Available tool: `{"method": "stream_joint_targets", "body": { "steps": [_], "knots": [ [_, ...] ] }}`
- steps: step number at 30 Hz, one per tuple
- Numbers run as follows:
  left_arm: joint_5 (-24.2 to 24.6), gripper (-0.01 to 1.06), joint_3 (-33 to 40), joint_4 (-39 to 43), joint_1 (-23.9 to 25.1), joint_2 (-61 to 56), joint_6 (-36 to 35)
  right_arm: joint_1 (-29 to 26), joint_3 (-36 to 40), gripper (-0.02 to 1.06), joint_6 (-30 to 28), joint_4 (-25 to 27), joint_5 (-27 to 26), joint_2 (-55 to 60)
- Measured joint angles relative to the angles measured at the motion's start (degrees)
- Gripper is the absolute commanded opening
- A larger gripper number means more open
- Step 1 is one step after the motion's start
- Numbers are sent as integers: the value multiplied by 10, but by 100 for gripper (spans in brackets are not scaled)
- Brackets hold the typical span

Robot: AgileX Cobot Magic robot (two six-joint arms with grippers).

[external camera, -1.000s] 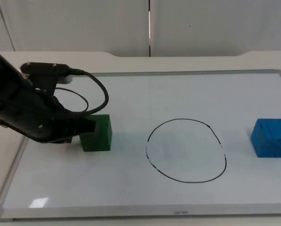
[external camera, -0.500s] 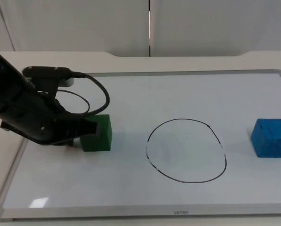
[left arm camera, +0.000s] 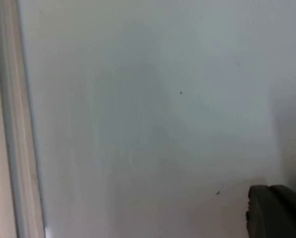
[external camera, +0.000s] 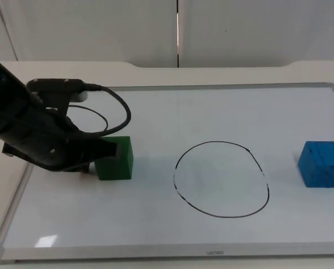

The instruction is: Push the two cubes into the marked area.

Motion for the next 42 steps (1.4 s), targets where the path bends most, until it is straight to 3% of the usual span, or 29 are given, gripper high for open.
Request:
{"method": "stream_joint_targets", "body": {
  "steps": [29, 42],
  "knots": [
    [16, 0, -9, -26, -23, 0, -3, 0, 0, 105, 0, 0, 0, 0],
    [-4, 0, -31, -39, -46, 0, -7, 0, 0, 105, 0, 0, 0, 0]
  ]
}}
